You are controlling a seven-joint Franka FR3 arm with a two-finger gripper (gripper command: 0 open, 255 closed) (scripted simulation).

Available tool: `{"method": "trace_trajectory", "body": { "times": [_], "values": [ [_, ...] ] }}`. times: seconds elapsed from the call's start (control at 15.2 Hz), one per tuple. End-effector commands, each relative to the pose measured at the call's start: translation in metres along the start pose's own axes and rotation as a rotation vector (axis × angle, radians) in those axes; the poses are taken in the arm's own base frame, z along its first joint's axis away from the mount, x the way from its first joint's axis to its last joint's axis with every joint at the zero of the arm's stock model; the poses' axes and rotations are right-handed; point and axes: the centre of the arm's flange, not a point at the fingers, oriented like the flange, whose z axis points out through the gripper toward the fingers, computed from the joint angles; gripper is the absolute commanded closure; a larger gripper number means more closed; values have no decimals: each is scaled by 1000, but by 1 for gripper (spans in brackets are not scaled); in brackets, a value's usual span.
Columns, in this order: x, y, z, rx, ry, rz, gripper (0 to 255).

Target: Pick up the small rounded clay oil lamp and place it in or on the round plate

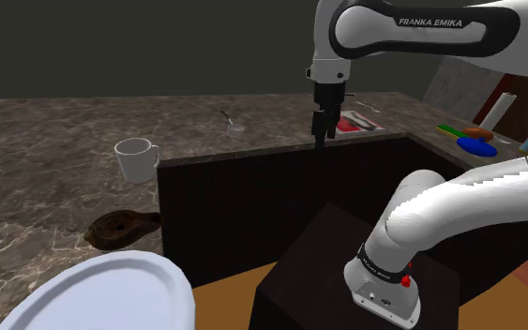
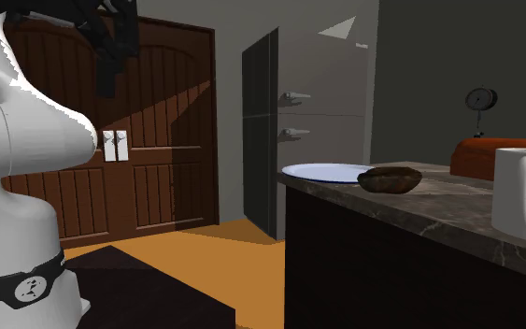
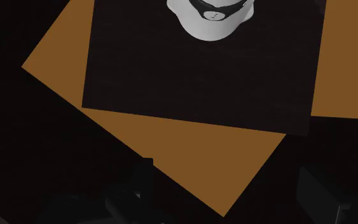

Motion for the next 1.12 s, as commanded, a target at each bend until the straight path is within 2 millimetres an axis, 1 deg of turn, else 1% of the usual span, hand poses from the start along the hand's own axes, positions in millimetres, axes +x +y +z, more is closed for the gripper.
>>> {"method": "trace_trajectory", "body": {
  "times": [0.0,0.53,1.06],
  "values": [
    [0,0,0,0,0,0,0],
    [62,-81,16,-12,36,-108,0],
    [116,-167,32,-23,72,-216,0]
  ]
}}
